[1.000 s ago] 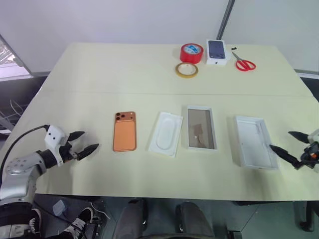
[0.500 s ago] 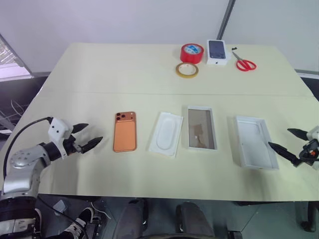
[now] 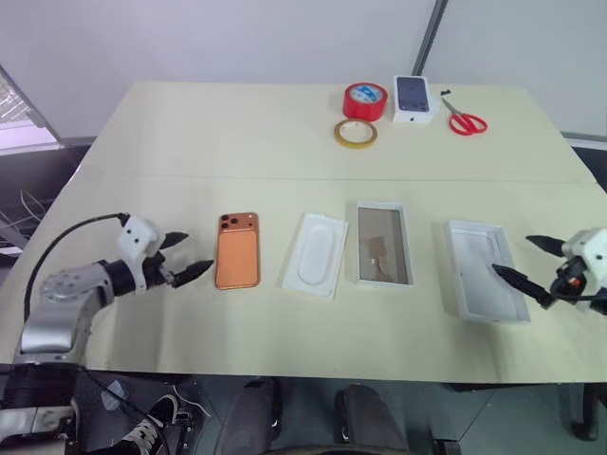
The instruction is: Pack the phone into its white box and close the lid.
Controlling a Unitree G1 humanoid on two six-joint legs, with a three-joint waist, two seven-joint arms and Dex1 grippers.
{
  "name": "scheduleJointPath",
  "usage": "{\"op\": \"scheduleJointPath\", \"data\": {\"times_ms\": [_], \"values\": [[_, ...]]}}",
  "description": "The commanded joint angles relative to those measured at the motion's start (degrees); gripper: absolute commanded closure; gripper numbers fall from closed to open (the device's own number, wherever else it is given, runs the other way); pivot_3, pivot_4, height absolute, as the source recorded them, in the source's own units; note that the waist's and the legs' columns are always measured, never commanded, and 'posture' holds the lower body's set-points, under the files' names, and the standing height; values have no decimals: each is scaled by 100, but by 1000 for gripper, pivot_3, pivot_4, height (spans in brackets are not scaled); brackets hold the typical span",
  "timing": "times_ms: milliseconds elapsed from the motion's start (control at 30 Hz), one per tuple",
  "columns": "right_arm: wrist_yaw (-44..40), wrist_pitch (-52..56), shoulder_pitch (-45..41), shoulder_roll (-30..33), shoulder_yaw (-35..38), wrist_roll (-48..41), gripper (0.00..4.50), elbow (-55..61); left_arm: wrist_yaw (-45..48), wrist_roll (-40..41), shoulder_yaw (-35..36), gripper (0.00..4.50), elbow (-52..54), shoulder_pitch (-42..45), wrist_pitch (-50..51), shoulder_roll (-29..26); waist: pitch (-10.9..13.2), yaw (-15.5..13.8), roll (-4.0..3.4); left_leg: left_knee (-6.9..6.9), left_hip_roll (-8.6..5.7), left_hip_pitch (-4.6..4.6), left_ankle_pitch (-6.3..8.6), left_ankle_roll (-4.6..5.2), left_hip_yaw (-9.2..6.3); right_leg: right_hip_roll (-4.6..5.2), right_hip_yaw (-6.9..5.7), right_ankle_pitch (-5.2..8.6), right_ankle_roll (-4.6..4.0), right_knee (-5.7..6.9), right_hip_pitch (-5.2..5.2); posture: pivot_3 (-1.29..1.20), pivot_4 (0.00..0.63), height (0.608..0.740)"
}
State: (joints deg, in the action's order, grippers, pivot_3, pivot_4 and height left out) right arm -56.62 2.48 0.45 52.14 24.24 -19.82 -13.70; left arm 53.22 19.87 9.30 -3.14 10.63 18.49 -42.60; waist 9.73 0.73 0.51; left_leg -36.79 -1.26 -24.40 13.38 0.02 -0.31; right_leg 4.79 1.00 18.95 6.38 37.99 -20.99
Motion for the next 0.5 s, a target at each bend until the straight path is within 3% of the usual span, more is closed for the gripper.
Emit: {"op": "scheduleJointPath", "data": {"times_ms": [33,167,300,500], "values": [[-62,178,-230,-77,-228,-157,17,646,-323,-147,-301,0,589,240,761,-115,0,0,-1,0,0,0,0,0,0,-1,0,0,0,1,0,0,150,740],[8,649,-453,-245,-615,-327,17,1411,-227,450,-339,0,697,726,1615,147,0,-4,0,-3,1,0,-1,1,-1,-7,-1,0,1,6,0,0,150,740],[-110,961,-1096,-591,-1410,-391,17,2046,-669,1032,-472,0,432,1717,3214,848,2,-25,3,-23,0,-5,-1,1,-5,-13,-6,-1,3,13,3,0,150,740],[-48,873,-1391,-902,-1930,-92,17,2074,-1095,1383,-771,0,142,2279,4807,1571,6,-21,11,-29,-5,-6,0,4,-9,-20,-10,2,10,11,10,0,150,740]]}}
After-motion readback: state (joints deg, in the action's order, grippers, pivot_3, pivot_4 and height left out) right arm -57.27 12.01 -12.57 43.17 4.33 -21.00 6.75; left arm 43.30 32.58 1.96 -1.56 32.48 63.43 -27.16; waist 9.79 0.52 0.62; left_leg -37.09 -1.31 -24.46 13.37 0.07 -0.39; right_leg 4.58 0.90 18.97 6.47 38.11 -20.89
